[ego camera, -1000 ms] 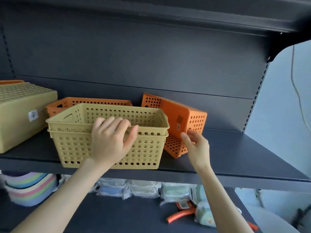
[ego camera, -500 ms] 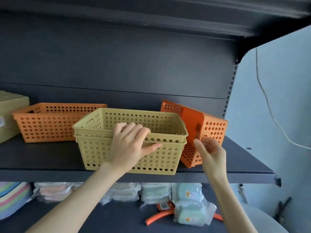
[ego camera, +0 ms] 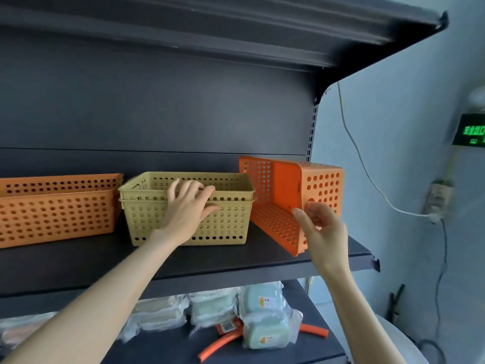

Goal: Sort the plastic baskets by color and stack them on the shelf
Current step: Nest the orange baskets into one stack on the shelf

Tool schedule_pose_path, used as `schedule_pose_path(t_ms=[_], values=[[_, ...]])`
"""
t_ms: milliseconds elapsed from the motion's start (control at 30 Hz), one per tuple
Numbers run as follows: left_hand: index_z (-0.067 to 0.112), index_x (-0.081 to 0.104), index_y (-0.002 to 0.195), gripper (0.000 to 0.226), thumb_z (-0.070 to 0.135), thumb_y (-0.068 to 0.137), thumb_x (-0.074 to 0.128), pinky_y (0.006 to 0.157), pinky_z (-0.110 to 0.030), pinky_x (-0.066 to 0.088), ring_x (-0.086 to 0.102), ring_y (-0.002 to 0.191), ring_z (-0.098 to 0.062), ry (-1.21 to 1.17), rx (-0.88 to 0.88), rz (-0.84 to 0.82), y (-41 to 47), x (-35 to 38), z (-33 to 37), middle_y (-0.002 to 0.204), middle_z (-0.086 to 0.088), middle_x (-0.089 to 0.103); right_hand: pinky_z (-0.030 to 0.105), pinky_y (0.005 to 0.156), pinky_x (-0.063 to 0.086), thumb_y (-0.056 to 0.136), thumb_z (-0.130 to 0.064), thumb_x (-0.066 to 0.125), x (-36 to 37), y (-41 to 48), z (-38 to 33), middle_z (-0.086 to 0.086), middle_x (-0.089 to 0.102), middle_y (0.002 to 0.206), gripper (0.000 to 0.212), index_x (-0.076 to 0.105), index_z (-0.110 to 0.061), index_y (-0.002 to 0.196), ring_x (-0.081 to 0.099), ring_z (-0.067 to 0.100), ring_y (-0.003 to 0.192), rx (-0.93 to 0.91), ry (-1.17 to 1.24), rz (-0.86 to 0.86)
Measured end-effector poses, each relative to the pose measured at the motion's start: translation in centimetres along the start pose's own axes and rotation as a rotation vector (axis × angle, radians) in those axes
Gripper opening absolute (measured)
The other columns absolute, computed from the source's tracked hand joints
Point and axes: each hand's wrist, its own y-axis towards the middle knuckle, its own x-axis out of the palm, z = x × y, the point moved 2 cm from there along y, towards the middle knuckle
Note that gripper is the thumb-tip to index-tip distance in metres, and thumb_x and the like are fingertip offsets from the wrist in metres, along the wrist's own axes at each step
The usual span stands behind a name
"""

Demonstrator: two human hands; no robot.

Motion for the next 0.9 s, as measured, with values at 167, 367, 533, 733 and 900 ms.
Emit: schedule_pose_path(t_ms=[167, 367, 533, 733, 900], values=[[0.019, 0.045, 0.137, 0.057, 0.043, 0.086, 0.052, 0.109, -0.053, -0.008, 0.023, 0.140, -0.035, 0.013, -0.062, -0.088, 0.0, 0.0, -0.8, 0.144, -0.018, 0.039, 0.007, 0.065, 0.042, 0.083, -0.019, 0.069, -1.1, 0.1, -2.1, -0.009, 0.061, 0.077, 0.018, 0.056, -0.031, 0.082, 0.055, -0.007, 0.066, -0.058, 0.062, 0.071], [0.016, 0.023, 0.147, 0.080, 0.053, 0.083, 0.055, 0.113, -0.044, 0.009, 0.016, 0.142, -0.024, -0.423, -0.219, 0.010, 0.6, -3.0, 1.0, 0.155, -0.008, 0.020, 0.012, 0.066, 0.042, 0.083, -0.014, 0.069, -3.5, -0.4, -5.4, -0.014, 0.060, 0.066, 0.018, 0.058, -0.027, 0.076, 0.052, 0.001, 0.064, -0.150, 0.166, 0.093], [0.023, 0.020, 0.146, 0.096, 0.052, 0.067, 0.068, 0.104, -0.037, 0.036, 0.033, 0.133, -0.013, -0.959, -0.342, 0.069, 0.6, -8.6, 0.9, 0.152, 0.000, 0.023, 0.015, 0.067, 0.045, 0.078, -0.025, 0.064, -4.7, -1.9, -9.1, -0.005, 0.063, 0.071, 0.009, 0.063, -0.017, 0.082, 0.056, 0.005, 0.067, -0.223, 0.333, 0.103], [0.028, 0.006, 0.149, 0.116, 0.043, 0.057, 0.075, 0.105, -0.031, 0.028, 0.024, 0.139, -0.011, -1.054, -0.502, 0.138, -2.7, -13.5, -5.1, 0.155, 0.005, 0.020, 0.018, 0.067, 0.044, 0.092, -0.018, 0.056, 0.4, -2.6, -11.9, -0.007, 0.061, 0.065, 0.021, 0.063, -0.014, 0.073, 0.055, 0.008, 0.065, -0.130, 0.548, -0.063], [0.023, 0.023, 0.146, 0.109, 0.025, 0.058, 0.086, 0.108, -0.030, 0.026, 0.036, 0.127, -0.009, -0.884, -0.667, 0.186, -8.7, -16.2, -13.2, 0.141, 0.003, 0.030, 0.035, 0.075, 0.040, 0.096, -0.024, 0.049, 7.9, -3.8, -12.7, 0.000, 0.054, 0.069, 0.035, 0.059, -0.017, 0.063, 0.049, 0.015, 0.072, -0.006, 0.637, -0.222]])
